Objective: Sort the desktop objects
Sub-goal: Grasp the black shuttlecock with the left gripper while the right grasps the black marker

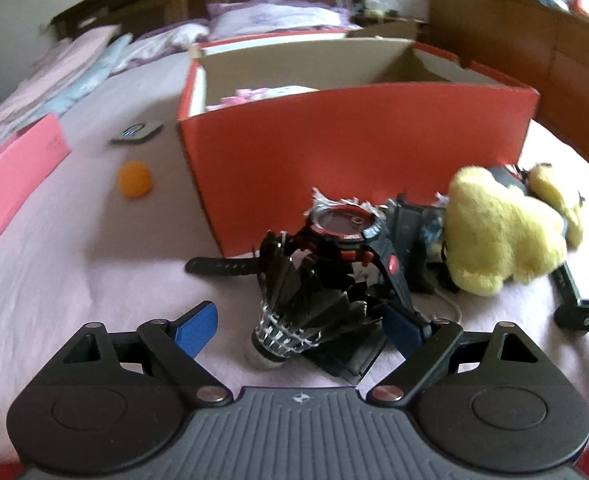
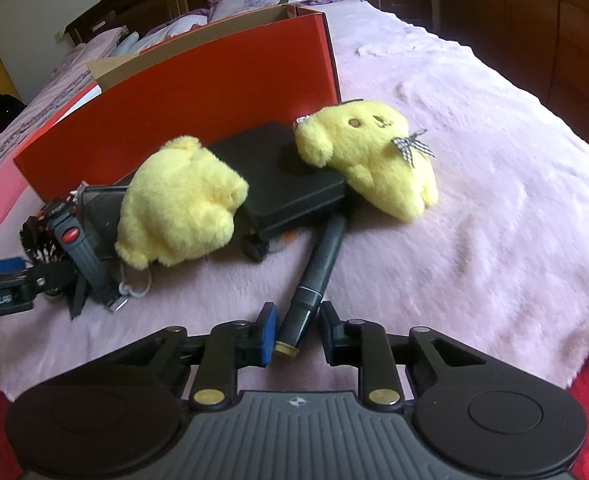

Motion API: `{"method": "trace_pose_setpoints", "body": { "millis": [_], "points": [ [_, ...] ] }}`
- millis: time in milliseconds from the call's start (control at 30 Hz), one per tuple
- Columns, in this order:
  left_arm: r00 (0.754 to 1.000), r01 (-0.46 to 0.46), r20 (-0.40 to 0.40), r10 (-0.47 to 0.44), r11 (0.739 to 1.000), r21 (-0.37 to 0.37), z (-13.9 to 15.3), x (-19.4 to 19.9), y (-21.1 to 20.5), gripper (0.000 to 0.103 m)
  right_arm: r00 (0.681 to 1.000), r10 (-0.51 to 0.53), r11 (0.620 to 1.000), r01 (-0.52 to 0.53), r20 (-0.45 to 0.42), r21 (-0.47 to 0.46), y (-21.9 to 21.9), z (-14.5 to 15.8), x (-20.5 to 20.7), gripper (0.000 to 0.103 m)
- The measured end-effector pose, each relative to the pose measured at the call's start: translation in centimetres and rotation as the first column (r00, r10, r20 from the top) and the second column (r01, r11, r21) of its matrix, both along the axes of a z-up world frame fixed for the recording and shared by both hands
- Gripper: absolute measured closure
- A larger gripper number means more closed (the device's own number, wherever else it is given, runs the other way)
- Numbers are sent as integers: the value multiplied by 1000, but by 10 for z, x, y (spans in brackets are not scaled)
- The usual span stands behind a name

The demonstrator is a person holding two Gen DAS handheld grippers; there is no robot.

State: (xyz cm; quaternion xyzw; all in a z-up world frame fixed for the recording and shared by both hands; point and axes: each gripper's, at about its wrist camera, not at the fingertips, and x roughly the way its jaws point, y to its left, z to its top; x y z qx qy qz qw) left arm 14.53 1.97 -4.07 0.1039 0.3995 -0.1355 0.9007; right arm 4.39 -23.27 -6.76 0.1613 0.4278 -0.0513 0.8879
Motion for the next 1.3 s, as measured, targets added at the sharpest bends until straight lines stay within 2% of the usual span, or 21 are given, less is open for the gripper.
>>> {"method": "trace_pose_setpoints", "body": {
  "millis": [133, 267, 300, 333, 467, 867, 1033, 1167, 1300],
  "points": [
    [999, 27, -21, -26, 1000, 11, -9, 8, -6, 18, 1000, 10, 1000, -10, -6, -1, 2, -1, -8, 80],
    [999, 35, -38, -36, 999, -18, -11, 8, -5, 31, 1000, 16, 1000, -16, -10, -3, 3, -4, -8, 80],
    [999, 38, -35, -38, 999, -15, -10, 6, -5, 38, 1000, 16, 1000, -16, -11, -1, 3, -5, -8, 80],
    [999, 43, -33, -43, 999, -10, -9, 4, -6, 39, 1000, 16, 1000, -16, -12, 0, 3, -6, -8, 80],
    [998, 49, -36, -50, 999, -12, -4, -11, -5, 40, 1000, 18, 1000, -18, -8, -3, 2, -8, -11, 80],
    [996, 66, -46, -74, 988, -142, 23, -55, 3, 39, 1000, 31, 999, -31, 2, -17, 5, -6, -16, 81],
    [992, 93, -75, -103, 986, -136, 15, -60, -7, 39, 997, 77, 997, -77, -12, 1, 11, 0, -27, 80],
    [987, 96, -116, -112, 987, -132, 2, -64, -13, 38, 996, 93, 996, -92, -16, 4, 14, 3, -32, 73],
    [985, 97, -130, -111, 989, -108, -6, -66, -15, 34, 994, 107, 994, -107, -21, 8, 18, 6, -36, 71]
  ]
}}
